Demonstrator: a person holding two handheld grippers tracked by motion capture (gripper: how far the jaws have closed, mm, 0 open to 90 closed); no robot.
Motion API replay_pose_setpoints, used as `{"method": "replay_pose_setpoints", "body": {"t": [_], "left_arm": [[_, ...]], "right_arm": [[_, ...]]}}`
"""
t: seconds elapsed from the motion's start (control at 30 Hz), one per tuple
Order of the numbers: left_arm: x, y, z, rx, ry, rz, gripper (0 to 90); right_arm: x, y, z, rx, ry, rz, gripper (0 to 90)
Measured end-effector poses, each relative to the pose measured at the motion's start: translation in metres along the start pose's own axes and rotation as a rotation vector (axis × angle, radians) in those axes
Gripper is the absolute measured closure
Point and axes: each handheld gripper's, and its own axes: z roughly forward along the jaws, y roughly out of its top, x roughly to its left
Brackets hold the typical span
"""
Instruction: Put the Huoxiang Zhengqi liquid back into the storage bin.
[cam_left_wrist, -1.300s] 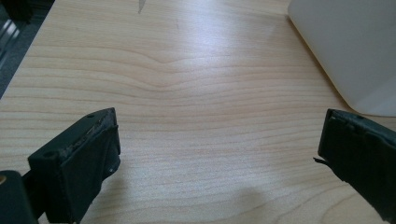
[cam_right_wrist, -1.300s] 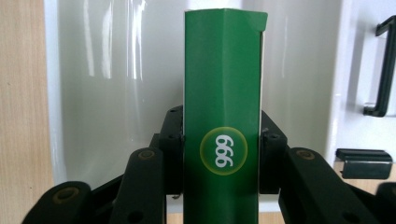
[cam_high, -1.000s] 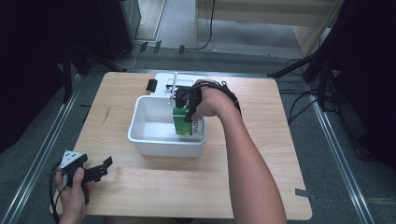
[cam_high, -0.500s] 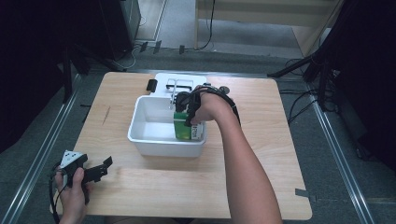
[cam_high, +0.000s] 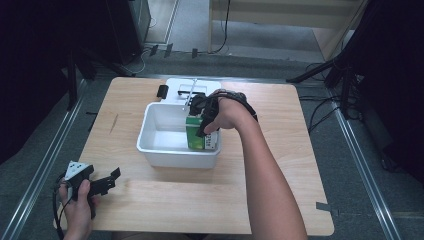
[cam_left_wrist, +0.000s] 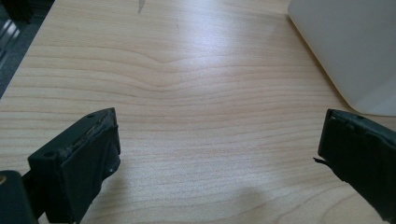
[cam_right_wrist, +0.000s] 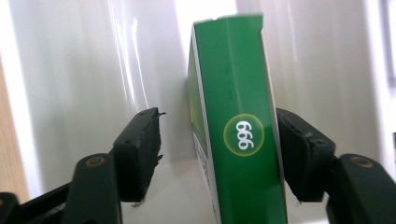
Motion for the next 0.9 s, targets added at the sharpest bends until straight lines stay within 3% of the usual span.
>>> {"method": "replay_pose_setpoints", "body": {"t": [0.47, 0.67, 0.7, 0.77, 0.8, 0.9], "left_arm": [[0.0, 0.0, 0.0, 0.001, 0.0, 0.0, 0.1], [0.0, 0.0, 0.0, 0.002, 0.002, 0.0, 0.1], [0.0, 0.0, 0.0, 0.002, 0.002, 0.001, 0.1], [0.0, 0.0, 0.0, 0.002, 0.002, 0.0, 0.1], [0.0, 0.0, 0.0, 0.002, 0.002, 0.0, 0.1], [0.0, 0.0, 0.0, 0.002, 0.003, 0.0, 0.1]], "right_arm": [[0.0, -0.006, -0.034, -0.064, -0.05, 0.056, 27.2], [-0.001, -0.018, -0.053, -0.121, -0.089, 0.091, 24.7], [-0.001, -0.023, -0.061, -0.143, -0.111, 0.12, 24.2], [-0.001, -0.025, -0.064, -0.153, -0.12, 0.131, 23.9], [-0.002, -0.03, -0.072, -0.186, -0.155, 0.15, 23.0], [-0.002, -0.037, -0.08, -0.242, -0.186, 0.193, 21.8]]}}
